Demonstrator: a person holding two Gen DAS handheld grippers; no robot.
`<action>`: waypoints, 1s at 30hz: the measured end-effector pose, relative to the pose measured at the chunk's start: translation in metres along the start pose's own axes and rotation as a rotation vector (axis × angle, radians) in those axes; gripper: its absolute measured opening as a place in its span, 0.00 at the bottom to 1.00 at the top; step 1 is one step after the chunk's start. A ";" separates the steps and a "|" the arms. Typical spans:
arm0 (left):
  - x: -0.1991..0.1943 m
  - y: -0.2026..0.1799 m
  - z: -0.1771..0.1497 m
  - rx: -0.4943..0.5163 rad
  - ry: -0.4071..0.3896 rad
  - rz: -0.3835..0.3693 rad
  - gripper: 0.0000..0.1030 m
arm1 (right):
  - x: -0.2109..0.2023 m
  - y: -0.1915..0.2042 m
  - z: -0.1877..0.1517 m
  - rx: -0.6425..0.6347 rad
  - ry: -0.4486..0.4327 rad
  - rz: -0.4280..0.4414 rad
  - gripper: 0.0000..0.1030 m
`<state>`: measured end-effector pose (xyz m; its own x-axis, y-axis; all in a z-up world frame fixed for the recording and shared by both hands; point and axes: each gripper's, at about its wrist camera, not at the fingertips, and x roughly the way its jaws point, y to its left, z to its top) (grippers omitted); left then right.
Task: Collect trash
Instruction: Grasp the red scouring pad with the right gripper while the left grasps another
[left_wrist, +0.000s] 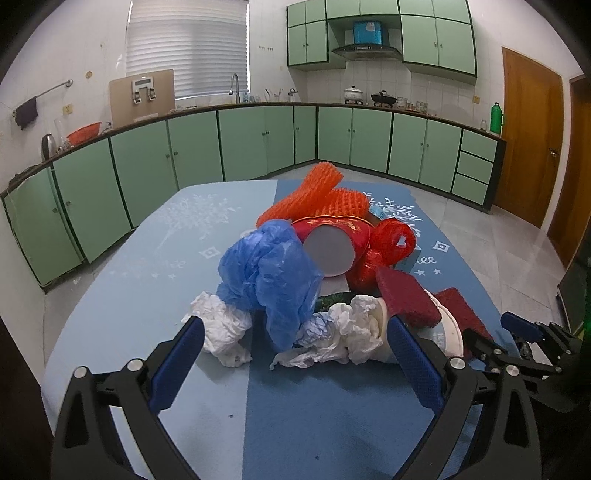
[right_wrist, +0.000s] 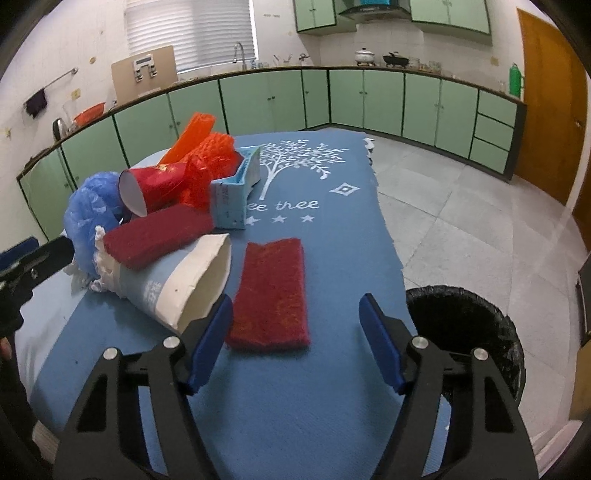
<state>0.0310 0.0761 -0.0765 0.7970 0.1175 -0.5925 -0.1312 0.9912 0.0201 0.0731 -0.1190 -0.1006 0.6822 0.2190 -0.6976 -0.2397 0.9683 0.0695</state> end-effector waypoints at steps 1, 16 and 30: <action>0.001 0.000 0.000 0.000 0.003 0.000 0.94 | 0.002 0.001 0.000 -0.004 0.002 0.003 0.67; 0.005 -0.001 0.000 0.000 0.022 0.007 0.94 | 0.005 0.010 0.000 -0.037 0.012 0.137 0.15; -0.001 -0.046 0.011 0.069 -0.043 -0.095 0.87 | -0.035 -0.028 0.013 0.031 -0.093 0.073 0.12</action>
<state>0.0426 0.0314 -0.0680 0.8289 0.0235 -0.5590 -0.0136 0.9997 0.0218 0.0647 -0.1520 -0.0693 0.7251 0.2975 -0.6211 -0.2707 0.9524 0.1403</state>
